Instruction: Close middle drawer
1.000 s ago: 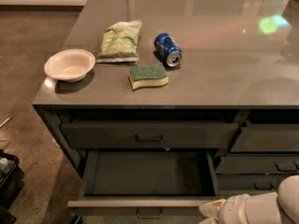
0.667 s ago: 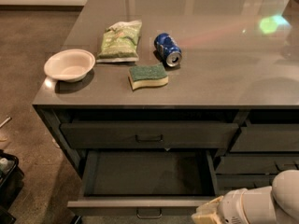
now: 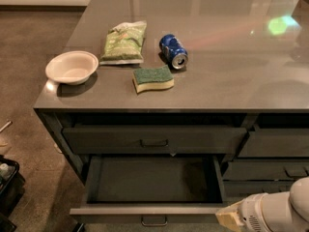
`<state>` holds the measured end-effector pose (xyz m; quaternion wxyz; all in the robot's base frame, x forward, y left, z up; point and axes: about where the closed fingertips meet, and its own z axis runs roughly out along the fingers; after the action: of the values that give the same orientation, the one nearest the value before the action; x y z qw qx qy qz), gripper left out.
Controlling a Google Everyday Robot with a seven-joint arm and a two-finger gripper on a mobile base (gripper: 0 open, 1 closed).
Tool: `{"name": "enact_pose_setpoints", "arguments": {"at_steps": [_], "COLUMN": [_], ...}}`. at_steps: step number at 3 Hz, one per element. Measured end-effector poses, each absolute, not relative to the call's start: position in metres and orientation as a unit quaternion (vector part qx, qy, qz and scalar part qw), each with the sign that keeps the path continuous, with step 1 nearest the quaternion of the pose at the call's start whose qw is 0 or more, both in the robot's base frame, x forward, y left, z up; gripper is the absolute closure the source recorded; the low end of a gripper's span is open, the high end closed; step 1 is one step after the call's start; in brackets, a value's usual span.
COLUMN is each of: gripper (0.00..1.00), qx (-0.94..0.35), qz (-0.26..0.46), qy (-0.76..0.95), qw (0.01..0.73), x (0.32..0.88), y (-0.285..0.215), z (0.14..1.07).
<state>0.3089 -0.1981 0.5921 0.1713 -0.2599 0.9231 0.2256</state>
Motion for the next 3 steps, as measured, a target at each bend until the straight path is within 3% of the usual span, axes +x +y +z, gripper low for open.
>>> {"name": "enact_pose_setpoints", "arguments": {"at_steps": [3], "gripper": [1.0], "qx": [-0.203], "qz": [0.246], "qy": [0.936], "qw": [0.15], "x": [0.286], "y": [-0.222], "z": [0.554]}}
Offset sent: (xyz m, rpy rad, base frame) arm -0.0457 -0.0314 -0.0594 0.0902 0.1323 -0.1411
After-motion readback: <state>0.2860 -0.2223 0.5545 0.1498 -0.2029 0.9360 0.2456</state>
